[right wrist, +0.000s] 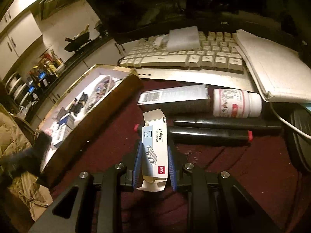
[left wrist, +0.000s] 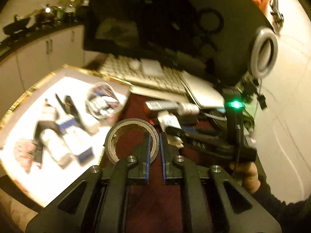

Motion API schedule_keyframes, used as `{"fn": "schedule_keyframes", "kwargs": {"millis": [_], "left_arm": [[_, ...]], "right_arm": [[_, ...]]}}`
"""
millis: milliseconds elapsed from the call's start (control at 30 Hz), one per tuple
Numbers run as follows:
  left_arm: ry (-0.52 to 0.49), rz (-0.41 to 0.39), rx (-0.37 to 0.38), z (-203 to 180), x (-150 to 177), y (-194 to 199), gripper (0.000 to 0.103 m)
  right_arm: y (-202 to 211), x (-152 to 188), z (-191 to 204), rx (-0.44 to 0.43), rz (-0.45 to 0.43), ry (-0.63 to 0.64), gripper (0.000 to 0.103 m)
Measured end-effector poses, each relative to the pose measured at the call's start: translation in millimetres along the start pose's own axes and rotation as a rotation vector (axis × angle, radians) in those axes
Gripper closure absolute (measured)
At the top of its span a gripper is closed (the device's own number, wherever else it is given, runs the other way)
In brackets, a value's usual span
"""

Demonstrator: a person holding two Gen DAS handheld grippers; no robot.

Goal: Organize objects
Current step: 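Grasp the tape roll with the left tool while the right holds the staple box, then carry the tape roll and staple box with both tools over the white tray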

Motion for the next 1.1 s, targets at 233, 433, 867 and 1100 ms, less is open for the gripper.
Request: {"fn": "schedule_keyframes", "kwargs": {"millis": [233,433,867,1100], "left_arm": [[0.066,-0.091,-0.112,52,-25,34,0.095],[0.125,-0.139,-0.231,113,-34,60,0.095],[0.204,-0.029,-0.329,193,-4,26,0.095],[0.247,-0.004,-0.325,215,7,12,0.095]], "right_arm": [[7,-4,8,-0.008,-0.045,0.027,0.078],[8,-5,13,-0.01,-0.053,0.041,0.078],[16,-10,29,-0.013,-0.067,0.07,0.078],[23,-36,90,-0.065,-0.084,0.178,0.078]]}}
Point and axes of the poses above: each gripper's, at about its wrist camera, not at the fingertips, and y roughly against the way its jaws point, z to its left, x to its underside, the point moved 9 cm from there along -y, roughly the way its jaws point, and after that the axes turned 5 degrees about -y, right-handed, at the moved point
